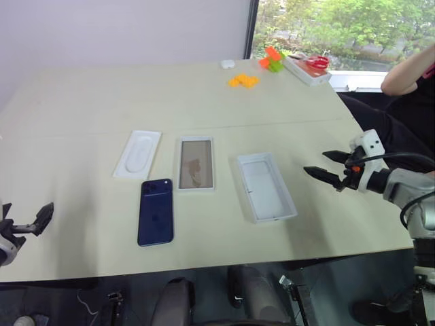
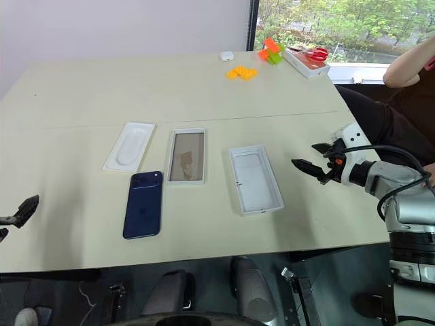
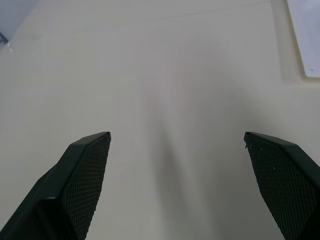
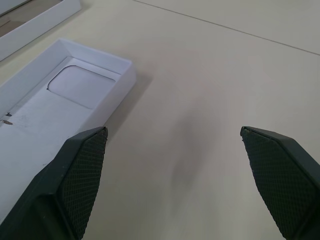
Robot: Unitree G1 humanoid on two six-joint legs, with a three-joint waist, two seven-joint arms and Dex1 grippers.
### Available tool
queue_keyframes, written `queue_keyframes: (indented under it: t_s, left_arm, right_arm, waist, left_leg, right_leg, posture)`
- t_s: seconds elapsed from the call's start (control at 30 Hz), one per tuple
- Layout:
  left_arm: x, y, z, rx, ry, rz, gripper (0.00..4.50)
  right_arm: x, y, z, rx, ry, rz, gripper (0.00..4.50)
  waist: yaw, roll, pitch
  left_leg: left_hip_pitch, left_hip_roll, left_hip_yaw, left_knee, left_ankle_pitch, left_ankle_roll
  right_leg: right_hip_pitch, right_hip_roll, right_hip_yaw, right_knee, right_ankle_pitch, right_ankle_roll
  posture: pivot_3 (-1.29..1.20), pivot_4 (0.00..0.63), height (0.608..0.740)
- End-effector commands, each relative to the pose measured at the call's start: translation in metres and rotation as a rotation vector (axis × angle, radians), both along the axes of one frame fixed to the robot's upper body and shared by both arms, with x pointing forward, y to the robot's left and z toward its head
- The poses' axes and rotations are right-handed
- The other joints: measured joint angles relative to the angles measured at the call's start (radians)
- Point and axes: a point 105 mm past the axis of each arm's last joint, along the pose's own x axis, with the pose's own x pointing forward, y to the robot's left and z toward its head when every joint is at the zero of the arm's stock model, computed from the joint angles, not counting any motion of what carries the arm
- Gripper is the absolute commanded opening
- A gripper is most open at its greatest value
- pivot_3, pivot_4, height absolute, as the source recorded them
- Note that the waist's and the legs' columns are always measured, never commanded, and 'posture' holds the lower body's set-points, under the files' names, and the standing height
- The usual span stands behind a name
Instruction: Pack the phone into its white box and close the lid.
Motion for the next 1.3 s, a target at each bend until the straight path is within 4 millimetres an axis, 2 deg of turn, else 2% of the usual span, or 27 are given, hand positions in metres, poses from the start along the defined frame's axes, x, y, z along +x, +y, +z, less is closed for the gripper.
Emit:
queue_keyframes:
  t_s: [0.03, 0.43, 0.6, 0.73, 0.87, 0.97, 1.07, 1.2, 1.3]
  left_arm:
    - [-0.002, 0.000, 0.014, 0.033, -0.035, 0.001, 4.50]
    - [0.005, -0.011, 0.011, -0.004, -0.066, -0.003, 4.50]
    - [0.013, -0.023, 0.008, -0.074, -0.109, -0.001, 4.50]
    - [0.025, -0.034, 0.004, -0.123, -0.124, -0.023, 4.50]
    - [0.037, -0.045, 0.001, -0.194, -0.138, -0.026, 4.50]
    - [0.054, -0.051, -0.005, -0.314, -0.132, 0.022, 4.50]
    - [0.076, -0.079, -0.004, -0.484, -0.132, -0.025, 4.50]
    - [0.100, -0.097, -0.008, -0.655, -0.098, 0.007, 4.50]
    - [0.109, -0.110, -0.015, -0.714, -0.036, 0.016, 4.50]
  right_arm:
    - [0.005, 0.006, 0.016, -0.001, -0.068, 0.025, 4.45]
    - [0.011, 0.022, 0.018, -0.002, -0.105, 0.063, 4.45]
    - [0.014, 0.039, 0.023, -0.003, -0.142, 0.097, 4.45]
    - [0.013, 0.065, 0.036, 0.003, -0.187, 0.170, 4.45]
    - [0.000, 0.107, 0.045, 0.014, -0.225, 0.301, 4.45]
    - [-0.010, 0.144, 0.047, 0.034, -0.245, 0.405, 4.45]
    - [-0.021, 0.175, 0.042, 0.001, -0.273, 0.477, 4.45]
    - [-0.036, 0.202, 0.041, 0.009, -0.298, 0.541, 4.45]
    - [-0.040, 0.207, 0.039, 0.020, -0.296, 0.548, 4.45]
  waist:
    - [0.000, 0.000, 0.000]
    - [0.001, 0.000, 0.000]
    - [0.001, 0.000, 0.000]
    - [0.001, 0.000, 0.000]
    - [0.002, 0.000, 0.000]
    - [0.002, 0.000, 0.000]
    - [0.008, 0.000, -0.001]
    - [0.010, -0.002, -0.001]
    - [0.007, -0.002, -0.001]
  left_leg:
    - [0.000, 0.000, 0.000, 0.000, 0.000, 0.000]
    - [0.000, 0.000, 0.000, 0.000, 0.000, 0.000]
    - [0.000, 0.000, 0.000, 0.000, 0.000, 0.000]
    - [0.000, 0.000, 0.000, 0.000, 0.000, 0.000]
    - [0.000, 0.000, -0.002, 0.000, 0.000, 0.000]
    - [0.000, 0.000, -0.003, 0.001, 0.000, 0.000]
    - [0.001, 0.000, -0.004, 0.002, 0.000, -0.001]
    - [-0.001, -0.001, -0.006, 0.005, 0.001, -0.001]
    - [-0.002, -0.001, -0.008, 0.009, 0.000, -0.001]
  right_leg:
    - [0.000, 0.000, 0.000, 0.000, 0.000, 0.000]
    - [0.000, -0.001, 0.000, 0.000, 0.000, 0.000]
    - [0.000, -0.001, 0.000, 0.001, 0.000, 0.000]
    - [0.000, 0.000, 0.000, 0.002, 0.001, 0.001]
    - [0.001, 0.000, 0.000, 0.003, 0.002, 0.001]
    - [0.001, 0.000, -0.001, 0.003, 0.003, 0.003]
    - [0.002, 0.000, -0.002, 0.003, 0.004, 0.002]
    - [0.003, -0.002, -0.002, 0.003, 0.006, 0.000]
    - [0.003, -0.003, -0.002, 0.004, 0.006, 0.000]
  posture:
    - [0.00, 0.150, 0.739]
    - [0.00, 0.150, 0.739]
    - [0.00, 0.150, 0.739]
    - [0.00, 0.150, 0.739]
    - [0.00, 0.150, 0.739]
    - [0.00, 0.150, 0.739]
    - [0.00, 0.150, 0.739]
    - [0.00, 0.150, 0.739]
    - [0.00, 0.150, 0.739]
